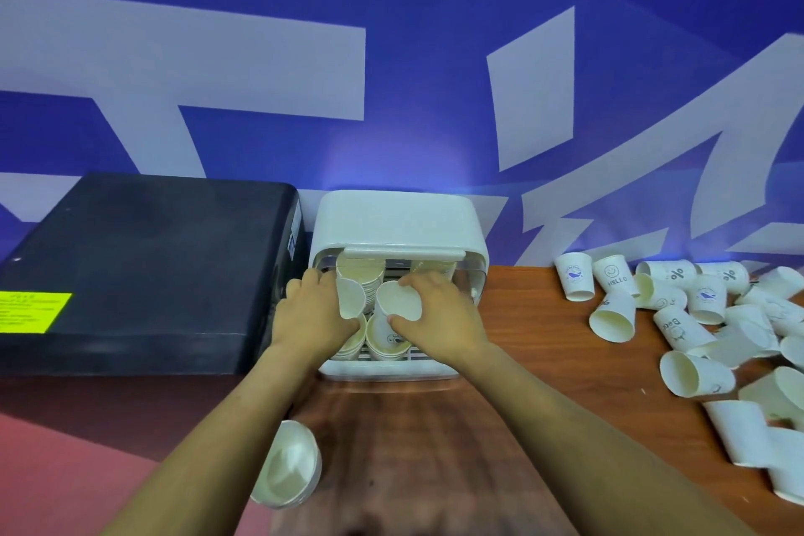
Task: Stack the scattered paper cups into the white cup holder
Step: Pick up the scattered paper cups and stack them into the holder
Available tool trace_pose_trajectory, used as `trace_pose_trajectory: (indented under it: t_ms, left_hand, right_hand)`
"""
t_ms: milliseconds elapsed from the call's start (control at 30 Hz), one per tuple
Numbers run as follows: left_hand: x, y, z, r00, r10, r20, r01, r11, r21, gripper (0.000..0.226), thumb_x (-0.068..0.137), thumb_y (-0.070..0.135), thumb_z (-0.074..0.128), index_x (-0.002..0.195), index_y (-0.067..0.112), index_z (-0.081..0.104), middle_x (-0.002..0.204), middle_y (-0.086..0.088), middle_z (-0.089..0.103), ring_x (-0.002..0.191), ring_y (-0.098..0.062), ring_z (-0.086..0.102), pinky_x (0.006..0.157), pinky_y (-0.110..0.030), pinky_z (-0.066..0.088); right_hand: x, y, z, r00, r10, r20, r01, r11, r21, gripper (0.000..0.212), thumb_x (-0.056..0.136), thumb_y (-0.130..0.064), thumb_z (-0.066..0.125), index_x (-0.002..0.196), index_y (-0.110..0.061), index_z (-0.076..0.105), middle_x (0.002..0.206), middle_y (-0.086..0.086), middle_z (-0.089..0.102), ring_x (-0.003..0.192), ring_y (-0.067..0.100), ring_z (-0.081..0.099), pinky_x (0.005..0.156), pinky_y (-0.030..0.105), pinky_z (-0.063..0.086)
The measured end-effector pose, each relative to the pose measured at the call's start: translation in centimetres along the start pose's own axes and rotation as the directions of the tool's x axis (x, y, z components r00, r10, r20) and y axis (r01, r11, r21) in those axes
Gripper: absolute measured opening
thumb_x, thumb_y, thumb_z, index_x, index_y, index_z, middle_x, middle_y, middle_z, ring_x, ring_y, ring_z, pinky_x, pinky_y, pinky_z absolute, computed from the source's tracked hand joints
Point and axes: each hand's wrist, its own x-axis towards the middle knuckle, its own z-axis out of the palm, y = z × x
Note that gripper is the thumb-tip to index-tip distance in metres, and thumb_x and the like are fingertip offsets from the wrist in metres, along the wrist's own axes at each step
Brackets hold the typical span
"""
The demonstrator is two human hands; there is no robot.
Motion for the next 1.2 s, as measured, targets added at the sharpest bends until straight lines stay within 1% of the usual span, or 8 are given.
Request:
trace_pose_trajectory:
  t_ms: [133,233,333,600,800,967,1067,1200]
  left_hand:
    - [0.4,-0.4,0.9,1.0,-0.005,0.025,0.005,1.0,0.005,0.061,0.08,0.042,0.065,0.131,0.016,0.043,0.129,-0.005,0.044,0.117,-0.029,0.042,0.091,-0.038,0.043]
    - [0.7,-0.6,1.5,0.999,-0.012,0.039,0.011,1.0,0.024,0.064,0.081,0.042,0.065,0.133,0.015,0.041,0.13,-0.006,0.043,0.119,-0.029,0.042,0.092,-0.038,0.043]
    - [1.1,-0.8,2.0,0.999,-0.012,0.052,0.008,0.998,0.063,0.061,0.082,0.045,0.064,0.132,0.016,0.042,0.13,-0.005,0.043,0.118,-0.028,0.042,0.093,-0.037,0.042]
    - [1.8,-1.4,3.9,0.994,-0.002,0.11,-0.014,0.99,0.142,0.072,0.078,0.045,0.07,0.135,0.016,0.038,0.134,-0.003,0.04,0.121,-0.027,0.04,0.094,-0.037,0.042]
    - [2.1,-1.7,4.8,0.987,-0.011,0.16,-0.01,0.992,0.126,0.081,0.075,0.052,0.071,0.14,0.018,0.035,0.136,-0.003,0.04,0.123,-0.028,0.04,0.097,-0.04,0.04]
    - [2.2,-1.7,4.4,0.98,-0.026,0.198,0.0,0.991,0.134,0.085,0.077,0.05,0.07,0.144,0.017,0.029,0.142,-0.003,0.037,0.129,-0.028,0.037,0.101,-0.041,0.038]
    - [1.8,-1.6,3.6,0.982,-0.019,0.19,0.0,0.995,0.098,0.079,0.081,0.044,0.068,0.145,0.018,0.03,0.145,-0.002,0.036,0.131,-0.028,0.036,0.103,-0.042,0.037]
    - [0.6,-0.8,2.2,0.991,0.025,0.13,-0.03,0.999,0.04,0.059,0.087,0.042,0.059,0.139,0.023,0.04,0.141,-0.002,0.043,0.126,-0.027,0.043,0.101,-0.041,0.04]
  right_hand:
    - [0.6,0.3,0.9,1.0,-0.001,0.013,0.002,0.998,-0.059,0.054,0.082,-0.046,0.061,0.131,-0.029,0.047,0.134,-0.008,0.045,0.125,0.013,0.044,0.099,0.031,0.028]
    - [0.9,0.5,1.6,0.999,0.005,0.033,-0.003,0.999,-0.043,0.054,0.082,-0.046,0.061,0.131,-0.029,0.047,0.134,-0.008,0.045,0.124,0.015,0.045,0.095,0.029,0.034]
    - [1.2,0.6,2.1,0.999,0.009,0.05,-0.008,1.0,-0.029,0.055,0.082,-0.046,0.062,0.132,-0.028,0.047,0.136,-0.006,0.044,0.124,0.017,0.046,0.094,0.032,0.042]
    - [1.5,1.3,3.5,0.993,0.039,0.11,-0.029,0.996,-0.085,0.063,0.08,-0.047,0.064,0.136,-0.029,0.041,0.139,-0.005,0.044,0.129,0.017,0.041,0.1,0.034,0.037]
    - [1.4,1.6,4.4,0.983,0.06,0.175,-0.047,0.996,-0.075,0.066,0.079,-0.048,0.065,0.137,-0.029,0.038,0.139,-0.003,0.045,0.129,0.02,0.041,0.098,0.036,0.039]
    - [1.5,1.9,4.3,0.982,0.055,0.182,-0.044,0.997,-0.066,0.067,0.081,-0.047,0.064,0.139,-0.029,0.037,0.14,-0.002,0.048,0.127,0.022,0.044,0.098,0.037,0.041]
    - [1.3,2.0,3.6,0.982,0.055,0.18,-0.047,0.998,-0.048,0.067,0.083,-0.046,0.063,0.141,-0.029,0.035,0.141,-0.002,0.047,0.127,0.02,0.045,0.1,0.035,0.041]
    - [0.3,2.6,1.9,0.984,0.068,0.165,-0.066,0.998,-0.02,0.061,0.086,-0.043,0.059,0.141,-0.03,0.036,0.142,-0.004,0.046,0.127,0.016,0.046,0.098,0.033,0.041]
